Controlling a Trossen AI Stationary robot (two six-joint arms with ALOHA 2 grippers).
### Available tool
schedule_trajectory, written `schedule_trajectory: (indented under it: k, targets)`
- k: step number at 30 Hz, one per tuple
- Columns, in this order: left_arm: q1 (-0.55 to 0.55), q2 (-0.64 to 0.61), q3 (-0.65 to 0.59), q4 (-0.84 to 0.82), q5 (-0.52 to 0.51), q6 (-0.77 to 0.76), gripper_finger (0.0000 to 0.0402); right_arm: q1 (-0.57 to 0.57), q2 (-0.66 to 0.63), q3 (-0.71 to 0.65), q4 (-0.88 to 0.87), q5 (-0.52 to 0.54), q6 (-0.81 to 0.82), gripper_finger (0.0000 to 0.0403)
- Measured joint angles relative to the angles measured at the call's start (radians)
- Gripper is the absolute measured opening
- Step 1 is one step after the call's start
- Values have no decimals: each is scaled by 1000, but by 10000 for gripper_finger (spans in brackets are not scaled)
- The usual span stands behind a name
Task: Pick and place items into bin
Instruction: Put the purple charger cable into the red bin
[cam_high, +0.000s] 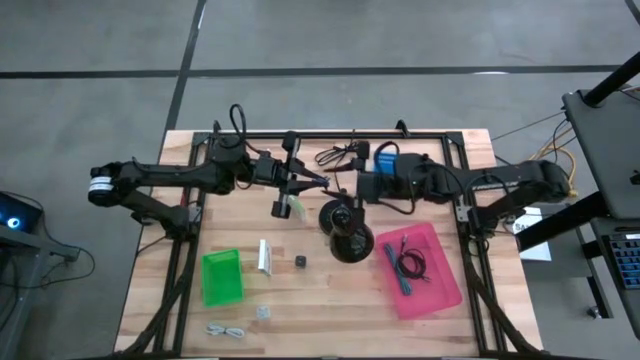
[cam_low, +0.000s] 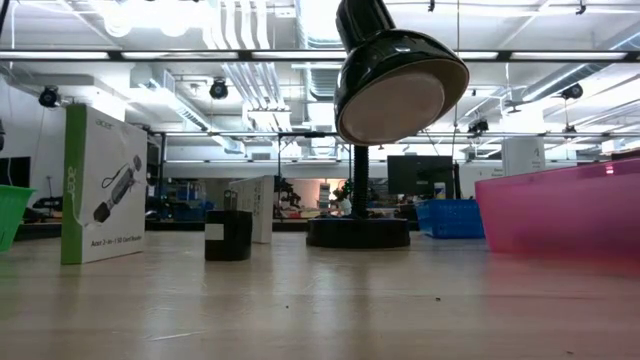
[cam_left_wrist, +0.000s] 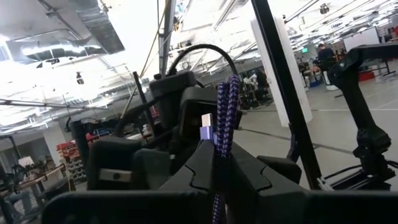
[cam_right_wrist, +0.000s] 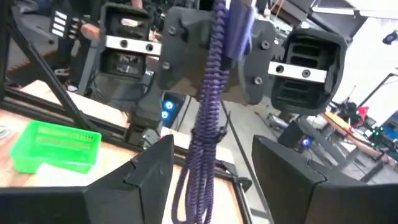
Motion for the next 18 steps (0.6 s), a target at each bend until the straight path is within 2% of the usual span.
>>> schedule_trajectory:
  k: [5, 18]
  targets:
    - [-1, 0, 0, -2, 0, -1, 10, -14, 29, 39, -3, 0, 10, 203]
    - [-1, -6, -2, -2, -2, -1, 12, -28, 22, 34, -7, 0, 23, 197]
